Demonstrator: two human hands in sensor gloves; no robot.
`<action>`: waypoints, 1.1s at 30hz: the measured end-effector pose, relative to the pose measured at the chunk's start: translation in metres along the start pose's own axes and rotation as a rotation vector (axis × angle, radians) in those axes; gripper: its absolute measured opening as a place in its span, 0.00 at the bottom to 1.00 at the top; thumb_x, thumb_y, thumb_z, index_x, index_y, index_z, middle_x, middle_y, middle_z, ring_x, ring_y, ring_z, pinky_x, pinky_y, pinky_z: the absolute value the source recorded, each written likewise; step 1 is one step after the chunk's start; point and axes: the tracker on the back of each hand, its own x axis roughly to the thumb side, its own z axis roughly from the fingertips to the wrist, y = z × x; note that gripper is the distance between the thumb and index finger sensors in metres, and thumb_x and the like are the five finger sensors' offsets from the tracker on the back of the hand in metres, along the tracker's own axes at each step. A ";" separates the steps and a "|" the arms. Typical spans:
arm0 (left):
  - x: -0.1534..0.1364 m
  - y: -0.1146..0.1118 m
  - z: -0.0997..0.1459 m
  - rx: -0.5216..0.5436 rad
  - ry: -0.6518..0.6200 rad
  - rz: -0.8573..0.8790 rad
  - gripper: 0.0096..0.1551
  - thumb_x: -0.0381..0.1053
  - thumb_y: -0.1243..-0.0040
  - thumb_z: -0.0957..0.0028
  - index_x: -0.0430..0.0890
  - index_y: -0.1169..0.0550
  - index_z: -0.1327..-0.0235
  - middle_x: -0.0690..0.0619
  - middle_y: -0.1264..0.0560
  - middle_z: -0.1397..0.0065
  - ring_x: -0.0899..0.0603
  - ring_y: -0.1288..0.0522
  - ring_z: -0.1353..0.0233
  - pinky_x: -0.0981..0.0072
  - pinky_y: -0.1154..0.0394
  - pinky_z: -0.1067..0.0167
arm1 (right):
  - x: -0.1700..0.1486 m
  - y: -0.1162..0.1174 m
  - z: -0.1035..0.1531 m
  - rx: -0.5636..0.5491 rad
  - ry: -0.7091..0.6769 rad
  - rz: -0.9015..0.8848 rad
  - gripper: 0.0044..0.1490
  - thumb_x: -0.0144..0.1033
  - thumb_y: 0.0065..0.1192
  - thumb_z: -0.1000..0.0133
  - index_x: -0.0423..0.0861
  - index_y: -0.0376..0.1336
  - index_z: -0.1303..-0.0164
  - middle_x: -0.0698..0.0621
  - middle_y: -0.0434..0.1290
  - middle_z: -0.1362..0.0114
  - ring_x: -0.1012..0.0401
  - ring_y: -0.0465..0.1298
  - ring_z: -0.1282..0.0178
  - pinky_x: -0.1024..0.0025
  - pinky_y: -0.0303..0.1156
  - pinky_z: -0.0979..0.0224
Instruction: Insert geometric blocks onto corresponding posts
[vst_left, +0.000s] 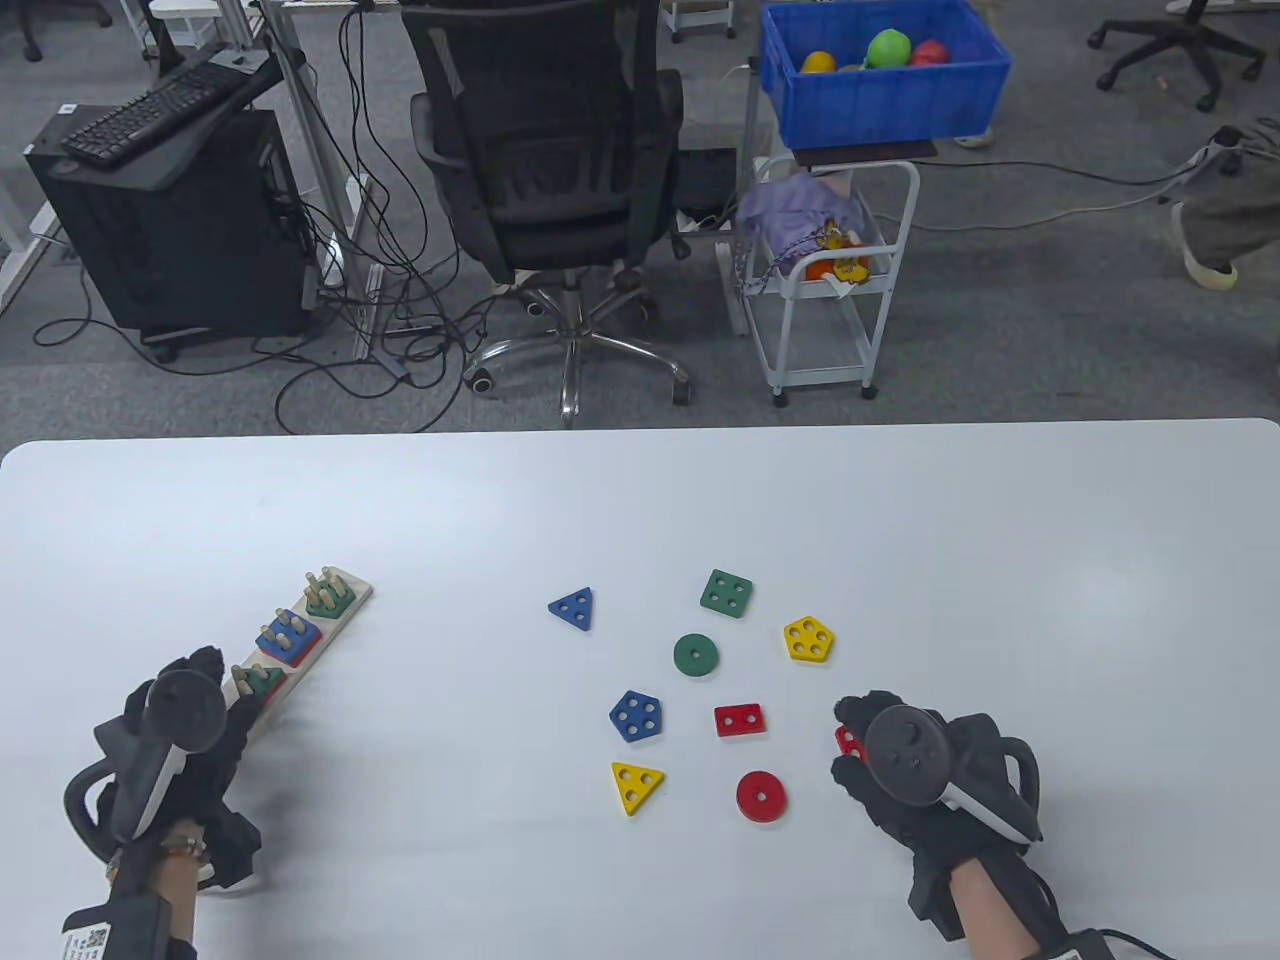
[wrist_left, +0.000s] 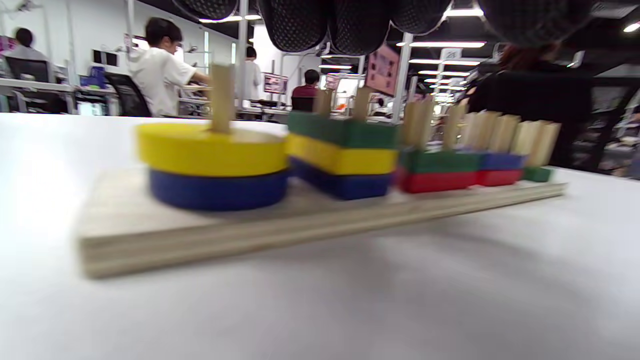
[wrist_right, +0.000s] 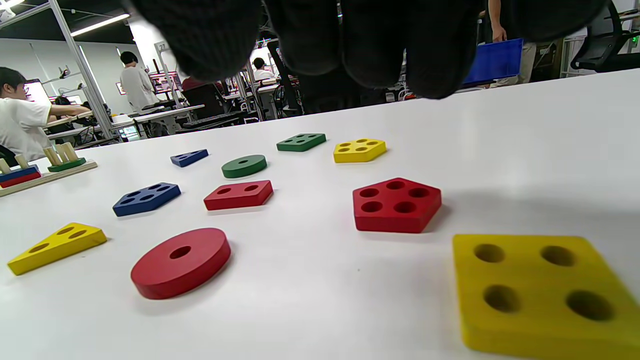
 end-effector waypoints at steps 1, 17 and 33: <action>0.008 0.002 0.003 0.002 -0.032 0.007 0.39 0.68 0.42 0.50 0.63 0.37 0.23 0.60 0.38 0.14 0.43 0.39 0.13 0.38 0.42 0.20 | 0.000 0.000 0.000 0.000 -0.001 0.000 0.38 0.50 0.60 0.46 0.45 0.59 0.27 0.37 0.64 0.22 0.37 0.69 0.28 0.27 0.61 0.32; 0.101 -0.011 0.053 -0.063 -0.390 -0.076 0.36 0.68 0.44 0.50 0.63 0.33 0.26 0.59 0.33 0.17 0.44 0.34 0.16 0.39 0.39 0.21 | 0.105 0.024 -0.051 0.147 -0.251 0.153 0.38 0.49 0.61 0.46 0.45 0.59 0.27 0.38 0.65 0.23 0.38 0.71 0.28 0.29 0.63 0.33; 0.103 -0.022 0.054 -0.115 -0.405 -0.114 0.36 0.68 0.44 0.50 0.63 0.33 0.26 0.59 0.32 0.17 0.44 0.33 0.16 0.39 0.39 0.22 | 0.182 0.081 -0.136 0.284 -0.408 0.478 0.39 0.38 0.74 0.54 0.57 0.59 0.32 0.52 0.65 0.22 0.46 0.73 0.27 0.37 0.67 0.32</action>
